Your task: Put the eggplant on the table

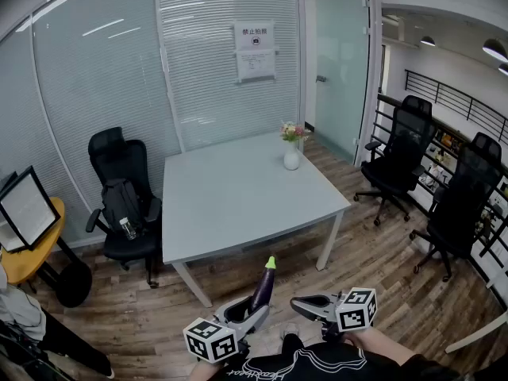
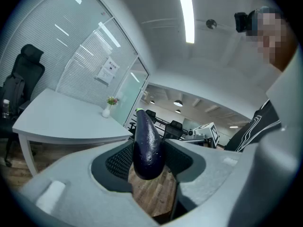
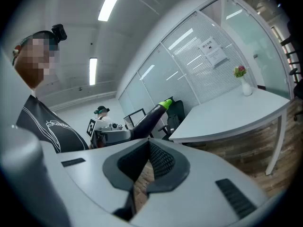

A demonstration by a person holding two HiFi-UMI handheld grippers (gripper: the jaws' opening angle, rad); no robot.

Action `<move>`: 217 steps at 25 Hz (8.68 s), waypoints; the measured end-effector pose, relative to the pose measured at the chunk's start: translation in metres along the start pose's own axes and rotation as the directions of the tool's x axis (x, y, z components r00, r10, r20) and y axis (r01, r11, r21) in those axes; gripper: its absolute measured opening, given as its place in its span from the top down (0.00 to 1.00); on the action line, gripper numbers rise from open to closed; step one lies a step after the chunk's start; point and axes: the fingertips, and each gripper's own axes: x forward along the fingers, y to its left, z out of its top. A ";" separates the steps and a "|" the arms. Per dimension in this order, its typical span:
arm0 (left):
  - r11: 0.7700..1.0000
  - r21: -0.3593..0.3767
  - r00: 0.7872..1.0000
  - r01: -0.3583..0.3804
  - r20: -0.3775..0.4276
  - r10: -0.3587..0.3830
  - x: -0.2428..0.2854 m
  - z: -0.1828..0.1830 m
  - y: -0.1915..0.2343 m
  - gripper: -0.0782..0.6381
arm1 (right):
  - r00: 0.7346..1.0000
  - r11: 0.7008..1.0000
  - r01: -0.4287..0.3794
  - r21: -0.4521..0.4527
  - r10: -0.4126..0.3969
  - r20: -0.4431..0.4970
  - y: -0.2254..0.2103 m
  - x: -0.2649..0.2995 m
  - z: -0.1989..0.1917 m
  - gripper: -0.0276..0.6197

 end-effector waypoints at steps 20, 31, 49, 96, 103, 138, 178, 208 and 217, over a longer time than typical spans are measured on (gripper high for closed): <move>0.999 -0.007 0.998 -0.051 -0.046 0.051 0.053 0.015 0.054 0.60 | 0.999 0.997 -0.042 0.063 0.040 0.027 -0.076 0.027 0.024 0.94; 0.993 -0.057 0.994 -0.106 -0.039 0.103 0.138 0.062 0.158 0.60 | 0.997 0.992 -0.079 0.096 0.080 -0.007 -0.195 0.084 0.083 0.94; 0.994 0.045 0.995 -0.100 -0.004 0.101 0.265 0.143 0.216 0.60 | 0.993 0.994 -0.098 0.039 0.095 0.069 -0.325 0.092 0.181 0.94; 0.987 0.005 0.957 -0.162 -0.242 0.159 0.398 0.113 0.463 0.60 | 0.985 0.945 0.144 0.292 -0.164 0.045 -0.513 0.165 0.177 0.94; 0.980 0.003 0.942 -0.199 -0.274 0.192 0.416 0.088 0.492 0.60 | 0.981 0.935 0.170 0.311 -0.190 0.037 -0.527 0.162 0.171 0.94; 0.950 0.038 0.849 -0.311 -0.439 0.296 0.444 0.002 0.537 0.60 | 0.962 0.891 0.243 0.384 -0.274 0.025 -0.540 0.125 0.141 0.94; 0.987 0.055 0.974 -0.150 -0.162 0.157 0.366 0.099 0.391 0.50 | 0.981 0.967 0.105 0.232 -0.139 0.138 -0.443 0.091 0.161 0.94; 0.967 0.127 0.976 0.219 -0.045 -0.215 0.295 0.135 0.186 0.86 | 0.995 0.999 -0.036 -0.022 0.038 0.090 -0.323 0.075 0.172 0.94; 0.979 0.113 0.985 0.171 -0.032 -0.168 0.306 0.125 0.202 0.86 | 0.997 1.000 -0.028 -0.003 0.029 0.071 -0.343 0.077 0.160 0.95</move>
